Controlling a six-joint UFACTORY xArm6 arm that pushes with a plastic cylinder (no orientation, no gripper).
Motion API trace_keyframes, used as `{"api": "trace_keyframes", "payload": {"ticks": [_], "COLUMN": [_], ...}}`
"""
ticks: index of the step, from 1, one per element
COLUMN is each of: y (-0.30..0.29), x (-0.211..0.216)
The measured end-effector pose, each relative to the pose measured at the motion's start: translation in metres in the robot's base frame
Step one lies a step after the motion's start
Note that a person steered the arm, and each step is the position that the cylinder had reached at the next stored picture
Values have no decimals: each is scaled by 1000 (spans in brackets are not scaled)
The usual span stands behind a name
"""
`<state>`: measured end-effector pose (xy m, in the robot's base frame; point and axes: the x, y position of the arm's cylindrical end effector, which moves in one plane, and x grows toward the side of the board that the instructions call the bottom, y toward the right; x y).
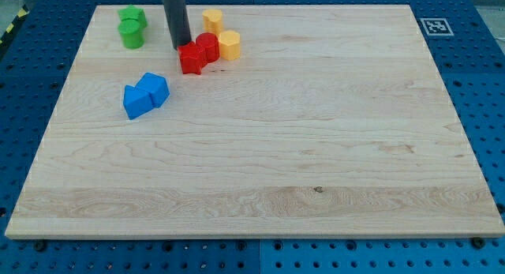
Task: Push the red star towards center of the board
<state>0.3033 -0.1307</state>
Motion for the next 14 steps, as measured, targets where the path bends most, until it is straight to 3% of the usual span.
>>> {"api": "trace_keyframes", "payload": {"ticks": [1, 4, 6, 7, 8, 9, 11, 14], "y": [-2, 66, 30, 34, 76, 117, 125, 173], "x": [5, 51, 58, 83, 107, 110, 66, 92]}}
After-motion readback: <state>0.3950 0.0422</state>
